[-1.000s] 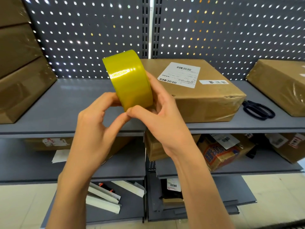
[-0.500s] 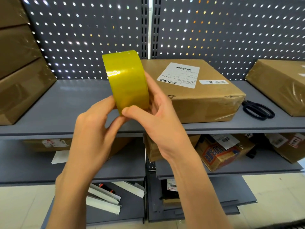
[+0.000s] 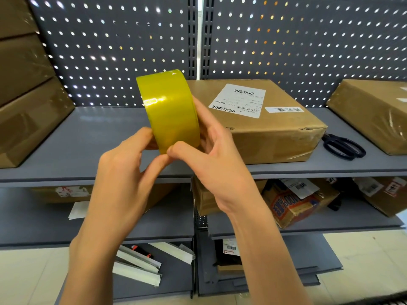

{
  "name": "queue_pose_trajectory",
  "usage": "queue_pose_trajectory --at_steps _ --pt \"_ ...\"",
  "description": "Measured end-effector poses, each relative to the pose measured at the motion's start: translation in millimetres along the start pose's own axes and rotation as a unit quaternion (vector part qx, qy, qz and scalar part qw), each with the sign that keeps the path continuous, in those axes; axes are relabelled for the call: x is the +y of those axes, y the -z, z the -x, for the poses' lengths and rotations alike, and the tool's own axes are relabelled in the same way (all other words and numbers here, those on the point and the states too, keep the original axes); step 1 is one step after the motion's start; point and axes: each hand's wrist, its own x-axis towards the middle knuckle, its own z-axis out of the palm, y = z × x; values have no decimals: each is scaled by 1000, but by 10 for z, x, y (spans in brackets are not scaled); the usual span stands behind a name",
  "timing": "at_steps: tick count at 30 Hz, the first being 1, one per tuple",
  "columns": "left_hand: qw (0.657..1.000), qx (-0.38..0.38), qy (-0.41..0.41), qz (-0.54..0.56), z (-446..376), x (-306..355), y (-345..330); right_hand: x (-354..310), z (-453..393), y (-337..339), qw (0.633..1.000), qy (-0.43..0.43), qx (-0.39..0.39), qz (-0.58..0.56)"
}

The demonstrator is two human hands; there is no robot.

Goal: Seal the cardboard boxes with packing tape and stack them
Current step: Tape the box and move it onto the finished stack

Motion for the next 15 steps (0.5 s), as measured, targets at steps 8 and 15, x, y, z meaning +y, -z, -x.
queue_pose_trajectory --at_steps 8,15 --pt "998 3 -22 62 -8 -54 -64 -22 7 55 997 -4 -15 -69" --pt "999 33 -26 30 -8 -45 -98 -20 -7 -2 999 0 2 -49"
